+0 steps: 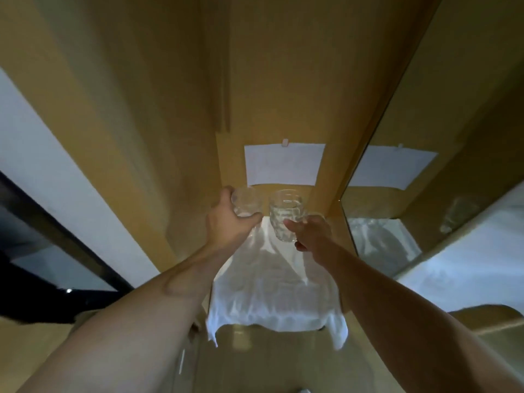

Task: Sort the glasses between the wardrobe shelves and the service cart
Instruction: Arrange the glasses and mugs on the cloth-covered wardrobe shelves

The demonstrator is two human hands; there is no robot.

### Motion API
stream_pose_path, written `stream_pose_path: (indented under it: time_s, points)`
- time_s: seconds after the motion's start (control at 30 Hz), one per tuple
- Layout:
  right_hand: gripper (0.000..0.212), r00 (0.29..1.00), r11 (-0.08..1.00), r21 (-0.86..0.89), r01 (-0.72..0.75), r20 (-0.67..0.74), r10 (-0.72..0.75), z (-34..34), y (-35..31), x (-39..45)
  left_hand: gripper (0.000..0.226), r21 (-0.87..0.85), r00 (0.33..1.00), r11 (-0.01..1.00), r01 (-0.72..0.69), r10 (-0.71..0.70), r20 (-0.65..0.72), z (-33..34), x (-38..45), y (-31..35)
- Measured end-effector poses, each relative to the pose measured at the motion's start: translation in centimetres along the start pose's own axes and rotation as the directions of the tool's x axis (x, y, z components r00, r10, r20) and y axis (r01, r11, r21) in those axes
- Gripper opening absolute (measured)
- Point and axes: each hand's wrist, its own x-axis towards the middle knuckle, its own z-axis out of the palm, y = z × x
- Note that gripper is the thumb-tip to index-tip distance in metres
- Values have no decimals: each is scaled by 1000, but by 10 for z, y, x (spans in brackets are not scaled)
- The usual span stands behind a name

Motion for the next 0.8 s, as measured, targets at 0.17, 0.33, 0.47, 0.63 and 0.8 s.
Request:
stream_pose_path:
  time_s: [0.17, 0.33, 0.47, 0.63, 0.8]
  points:
    - [35, 999, 997, 75, 26, -24, -24, -35, -16, -39, 74, -70, 997, 997, -29, 24, -68, -19, -19, 49]
    - [46, 992, 992, 60, 107, -76, -103, -75, -22, -94, 73, -157, 991, 982, -102, 86, -106, -39, -69, 96]
    - [53, 990, 974, 177, 143, -22, -142, -119, -11, -144, 81, -127, 977, 978, -163, 142, -158, -48, -127, 136]
    - [51, 983, 947, 272, 173, 5, -181, -180, 25, -206, 83, -127, 966, 968, -217, 194, -169, -41, -202, 184]
    - [36, 978, 934, 291, 207, -38, -205, -249, 64, -252, 84, -150, 961, 952, -266, 249, -119, -13, -262, 229]
